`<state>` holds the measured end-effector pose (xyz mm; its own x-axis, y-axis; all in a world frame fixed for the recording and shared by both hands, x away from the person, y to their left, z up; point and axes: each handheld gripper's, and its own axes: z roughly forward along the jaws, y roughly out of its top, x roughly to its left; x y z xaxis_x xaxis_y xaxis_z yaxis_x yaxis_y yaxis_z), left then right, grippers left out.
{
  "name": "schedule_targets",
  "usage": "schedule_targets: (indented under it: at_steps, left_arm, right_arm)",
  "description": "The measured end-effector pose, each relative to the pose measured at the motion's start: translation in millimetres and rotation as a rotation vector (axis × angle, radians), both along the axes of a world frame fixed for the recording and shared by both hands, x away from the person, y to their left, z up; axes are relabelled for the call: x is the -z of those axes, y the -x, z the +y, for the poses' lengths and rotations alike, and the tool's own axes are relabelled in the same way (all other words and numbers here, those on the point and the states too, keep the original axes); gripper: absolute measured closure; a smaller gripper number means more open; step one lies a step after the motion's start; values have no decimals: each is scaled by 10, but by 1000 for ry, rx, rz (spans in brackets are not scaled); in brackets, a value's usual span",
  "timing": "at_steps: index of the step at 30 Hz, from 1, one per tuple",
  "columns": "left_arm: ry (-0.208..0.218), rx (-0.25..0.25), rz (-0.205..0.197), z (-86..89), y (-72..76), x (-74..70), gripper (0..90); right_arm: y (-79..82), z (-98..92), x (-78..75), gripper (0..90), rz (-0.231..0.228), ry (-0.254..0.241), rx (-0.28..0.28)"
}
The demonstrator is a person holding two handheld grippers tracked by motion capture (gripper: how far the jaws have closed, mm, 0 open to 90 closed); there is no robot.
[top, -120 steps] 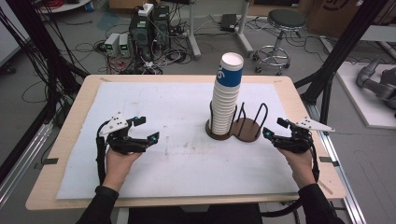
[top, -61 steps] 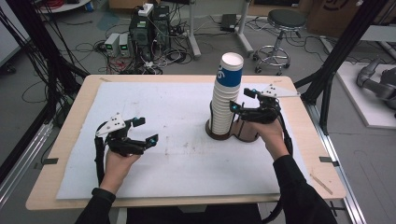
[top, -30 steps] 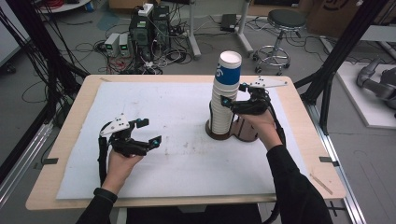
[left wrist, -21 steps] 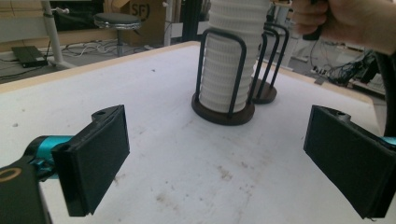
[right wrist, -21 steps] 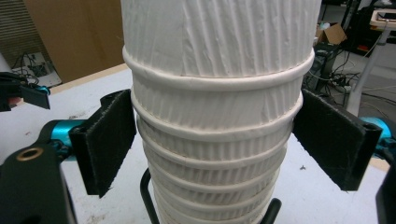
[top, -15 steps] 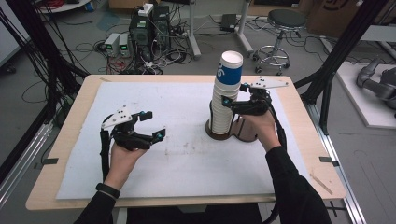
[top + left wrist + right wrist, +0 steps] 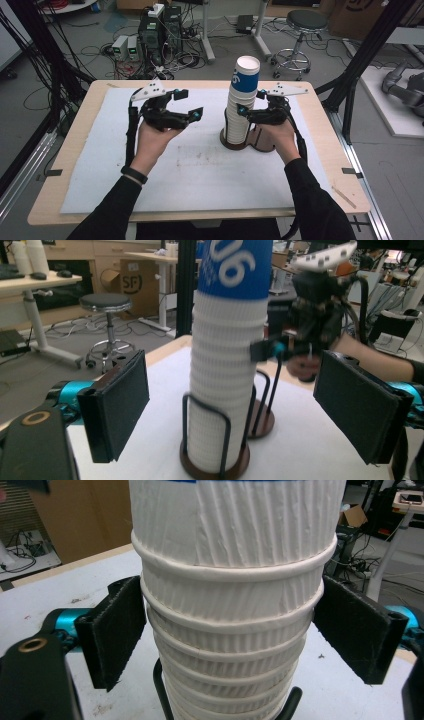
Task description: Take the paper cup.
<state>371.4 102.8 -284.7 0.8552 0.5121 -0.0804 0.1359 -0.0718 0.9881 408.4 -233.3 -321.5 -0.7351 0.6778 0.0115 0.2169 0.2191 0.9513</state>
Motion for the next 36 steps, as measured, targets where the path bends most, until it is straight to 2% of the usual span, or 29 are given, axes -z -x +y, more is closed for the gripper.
schedule_targets:
  at_steps: [3, 4, 6, 8, 10, 11, 12, 13, 15, 18, 21, 25, 32, 34, 36]
  left_arm:
    - [-20, 17, -2, -174, -110, -154, 144]
    - [-20, 17, -2, -174, -110, -154, 144]
    - [-24, 21, 2, -289, -191, -243, 144]
    - [17, 47, 15, -445, -317, -336, 144]
    - [31, 54, 20, -498, -359, -361, 144]
    - [49, 56, 22, -604, -426, -408, 144]
    - [49, 56, 22, -604, -426, -408, 144]
    - [39, 49, 15, -690, -481, -456, 144]
    - [36, 41, 14, -752, -517, -485, 144]
    - [26, 58, 32, -910, -621, -560, 144]
    - [24, 59, 36, -960, -665, -591, 144]
    - [14, 68, 65, -1041, -762, -619, 144]
    - [20, 62, 61, -1053, -807, -633, 144]
    - [19, 78, 75, -1083, -831, -650, 176]
    - [18, 81, 67, -1096, -825, -658, 197]
  right_arm:
    - [5, 2, -2, 145, 1, -1, 3]
    - [3, 2, -1, 145, -2, -1, 3]
    - [4, 7, -2, 145, -2, 0, 4]
    - [5, 10, -2, 145, -7, 2, 8]
    - [5, 8, -2, 146, -9, 4, 8]
    - [3, 8, -1, 146, -6, 1, 8]
    - [0, 8, -1, 146, -8, 0, 8]
    - [1, 7, -1, 146, -7, 0, 11]
    - [2, 10, -1, 146, -9, -2, 14]
    - [3, 16, -3, 146, -14, 3, 14]
    - [14, 14, -7, 146, -14, 7, 14]
    - [12, 15, -4, 147, -17, 8, 16]
    - [14, 21, -3, 147, -15, 7, 16]
    - [15, 26, -4, 147, -19, 11, 18]
    - [17, 26, -4, 147, -16, 10, 20]
